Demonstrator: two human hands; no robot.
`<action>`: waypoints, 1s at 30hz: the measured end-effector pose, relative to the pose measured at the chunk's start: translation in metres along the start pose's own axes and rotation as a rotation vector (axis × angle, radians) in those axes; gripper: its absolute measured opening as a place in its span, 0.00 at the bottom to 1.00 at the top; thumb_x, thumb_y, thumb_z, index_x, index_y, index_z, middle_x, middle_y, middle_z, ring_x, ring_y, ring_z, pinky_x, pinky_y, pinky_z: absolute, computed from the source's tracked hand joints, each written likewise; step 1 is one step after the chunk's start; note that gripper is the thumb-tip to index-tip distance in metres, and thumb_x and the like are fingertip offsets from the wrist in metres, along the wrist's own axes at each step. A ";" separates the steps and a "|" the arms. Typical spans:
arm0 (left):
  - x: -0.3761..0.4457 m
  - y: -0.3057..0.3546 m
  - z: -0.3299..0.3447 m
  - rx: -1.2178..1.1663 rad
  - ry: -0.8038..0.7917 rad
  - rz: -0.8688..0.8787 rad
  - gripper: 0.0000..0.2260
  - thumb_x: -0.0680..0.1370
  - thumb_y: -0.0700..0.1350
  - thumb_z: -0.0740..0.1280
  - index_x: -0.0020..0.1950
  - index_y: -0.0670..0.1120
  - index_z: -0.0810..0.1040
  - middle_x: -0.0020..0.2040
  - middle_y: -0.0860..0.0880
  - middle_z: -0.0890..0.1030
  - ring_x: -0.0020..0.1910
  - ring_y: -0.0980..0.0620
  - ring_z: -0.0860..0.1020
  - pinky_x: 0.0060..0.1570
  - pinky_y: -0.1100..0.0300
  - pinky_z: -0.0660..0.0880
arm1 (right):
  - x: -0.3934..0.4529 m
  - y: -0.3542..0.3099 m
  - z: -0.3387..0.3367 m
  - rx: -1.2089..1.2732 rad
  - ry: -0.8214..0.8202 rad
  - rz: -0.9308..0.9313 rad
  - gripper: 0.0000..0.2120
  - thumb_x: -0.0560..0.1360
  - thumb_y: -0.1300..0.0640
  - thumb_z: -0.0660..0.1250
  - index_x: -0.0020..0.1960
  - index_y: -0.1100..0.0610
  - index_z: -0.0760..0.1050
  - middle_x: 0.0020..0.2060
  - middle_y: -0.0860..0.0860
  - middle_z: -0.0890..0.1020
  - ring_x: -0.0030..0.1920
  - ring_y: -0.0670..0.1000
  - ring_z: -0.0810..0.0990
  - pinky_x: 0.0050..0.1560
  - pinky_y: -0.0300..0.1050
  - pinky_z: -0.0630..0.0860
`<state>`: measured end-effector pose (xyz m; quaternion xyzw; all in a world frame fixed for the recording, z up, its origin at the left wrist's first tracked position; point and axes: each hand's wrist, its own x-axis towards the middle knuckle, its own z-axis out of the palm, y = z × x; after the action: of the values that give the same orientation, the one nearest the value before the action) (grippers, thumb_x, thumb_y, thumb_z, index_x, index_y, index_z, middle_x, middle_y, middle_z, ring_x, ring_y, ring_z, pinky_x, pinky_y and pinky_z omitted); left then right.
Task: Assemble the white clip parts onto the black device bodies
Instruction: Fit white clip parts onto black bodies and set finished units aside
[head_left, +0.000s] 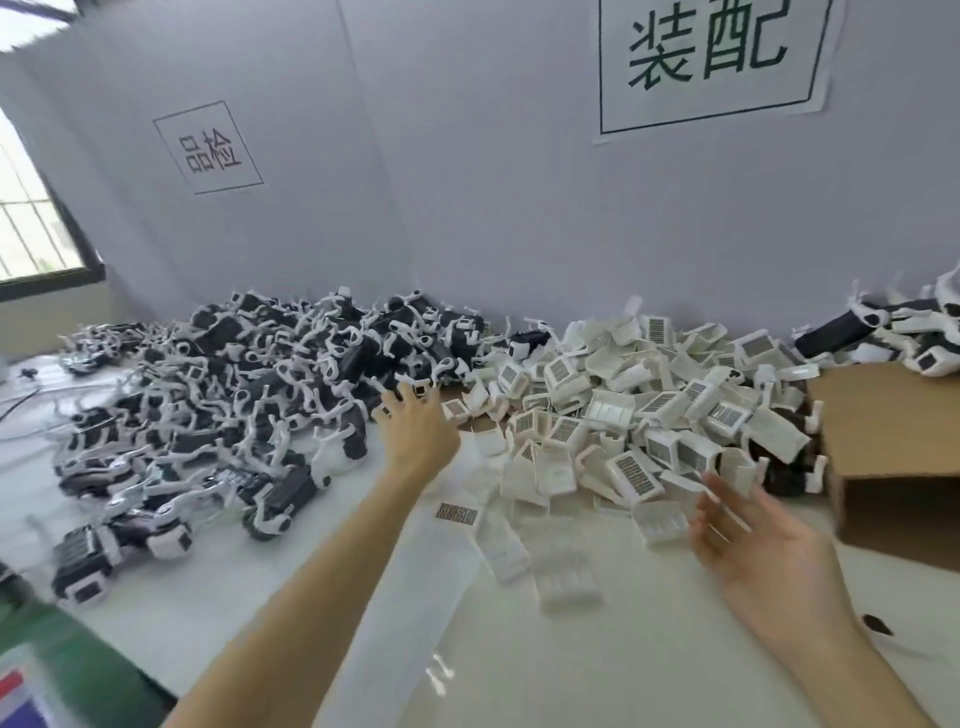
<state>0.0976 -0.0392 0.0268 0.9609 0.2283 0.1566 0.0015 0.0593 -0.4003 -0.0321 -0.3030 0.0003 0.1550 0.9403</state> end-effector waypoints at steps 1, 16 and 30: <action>0.009 -0.020 0.003 0.143 -0.058 -0.047 0.20 0.86 0.54 0.60 0.77 0.49 0.69 0.82 0.35 0.59 0.80 0.29 0.59 0.77 0.30 0.57 | -0.002 0.000 0.003 0.000 0.003 0.002 0.18 0.82 0.49 0.64 0.54 0.61 0.86 0.43 0.54 0.84 0.39 0.52 0.85 0.40 0.42 0.85; -0.001 0.005 -0.001 0.470 0.256 0.619 0.18 0.76 0.36 0.71 0.64 0.51 0.82 0.72 0.44 0.72 0.74 0.43 0.69 0.82 0.40 0.51 | -0.008 0.004 0.009 -0.040 0.044 0.020 0.16 0.76 0.50 0.69 0.53 0.60 0.87 0.43 0.55 0.84 0.40 0.53 0.83 0.40 0.43 0.84; -0.147 0.130 -0.003 -0.316 0.469 1.203 0.28 0.75 0.28 0.61 0.70 0.51 0.78 0.72 0.45 0.76 0.67 0.43 0.75 0.60 0.49 0.73 | -0.030 -0.044 0.033 -0.641 0.003 -0.139 0.21 0.81 0.47 0.70 0.65 0.61 0.82 0.60 0.60 0.85 0.64 0.58 0.83 0.66 0.53 0.78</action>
<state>0.0294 -0.2199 -0.0048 0.8494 -0.3793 0.3668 0.0049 0.0406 -0.4242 0.0227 -0.5832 -0.0680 0.0820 0.8053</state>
